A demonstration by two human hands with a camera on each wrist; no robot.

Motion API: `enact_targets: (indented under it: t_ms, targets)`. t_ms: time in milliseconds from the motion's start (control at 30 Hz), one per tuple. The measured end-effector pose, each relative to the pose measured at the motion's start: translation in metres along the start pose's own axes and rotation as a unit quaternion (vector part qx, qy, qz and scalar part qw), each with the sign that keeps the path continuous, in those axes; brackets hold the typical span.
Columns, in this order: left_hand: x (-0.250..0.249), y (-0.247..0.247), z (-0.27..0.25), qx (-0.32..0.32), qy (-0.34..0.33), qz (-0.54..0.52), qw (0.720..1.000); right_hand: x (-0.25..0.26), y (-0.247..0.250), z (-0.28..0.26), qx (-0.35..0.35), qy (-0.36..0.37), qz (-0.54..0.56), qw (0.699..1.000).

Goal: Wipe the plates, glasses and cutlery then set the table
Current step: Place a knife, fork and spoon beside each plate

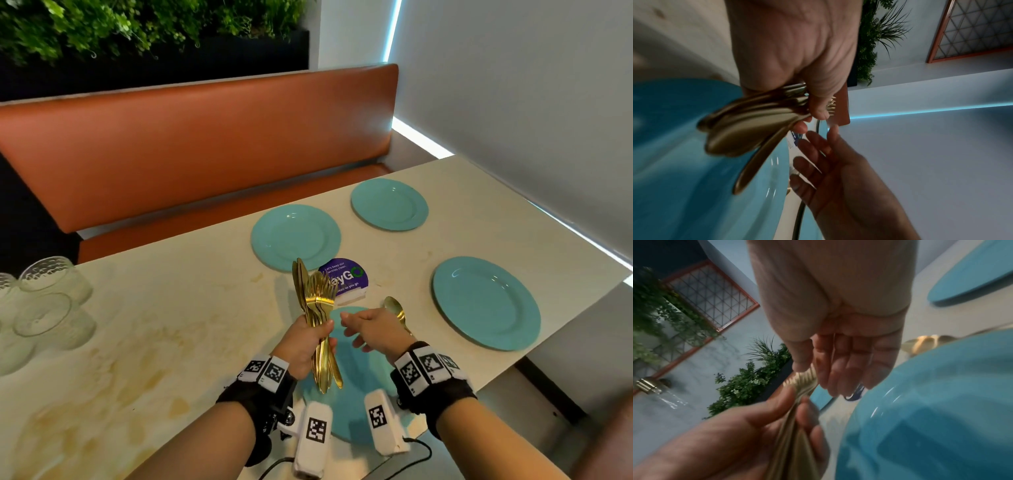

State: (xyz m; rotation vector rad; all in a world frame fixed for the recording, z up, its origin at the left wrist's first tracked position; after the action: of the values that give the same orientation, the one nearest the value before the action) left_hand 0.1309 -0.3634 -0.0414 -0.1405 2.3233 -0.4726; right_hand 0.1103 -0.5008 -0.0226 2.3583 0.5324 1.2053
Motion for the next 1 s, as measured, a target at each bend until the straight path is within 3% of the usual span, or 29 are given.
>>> enact_targets:
  t_ms: [300,400,467,567,700,1000]
  targets:
    - [0.01,0.053,-0.032,0.06,-0.011,0.045,0.997,0.02,-0.072,-0.026,-0.023,-0.055,0.113,0.992]
    - [0.011,0.076,-0.038,0.029,-0.009,0.06,0.998,0.023,-0.087,-0.032,-0.044,-0.069,0.145,0.986]
    - [0.012,0.099,-0.04,-0.021,0.001,0.041,0.999,0.024,-0.094,-0.037,-0.048,-0.072,0.102,0.991]
    - [0.008,0.132,-0.044,-0.069,0.011,0.004,0.998,0.019,-0.103,-0.043,-0.033,-0.064,-0.072,0.995]
    - [0.0,0.16,-0.051,-0.085,0.002,-0.005,0.996,0.011,-0.124,-0.046,-0.027,-0.059,-0.257,0.964]
    - [-0.001,0.181,-0.059,-0.09,-0.005,0.008,0.996,0.012,-0.153,-0.037,-0.063,-0.092,-0.335,0.936]
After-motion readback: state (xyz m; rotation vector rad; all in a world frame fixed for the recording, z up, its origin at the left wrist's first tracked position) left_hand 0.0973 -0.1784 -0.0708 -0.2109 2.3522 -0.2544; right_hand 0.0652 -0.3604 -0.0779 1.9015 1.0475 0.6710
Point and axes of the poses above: each hand's wrist, its own z-axis towards the middle knuckle, its own y-axis out of the back of the hand, x = y × z, the point moved 2 cm from there along z, towards the middle knuckle, and after that the axes turned 8 degrees about -z, right-handed, at the moved point
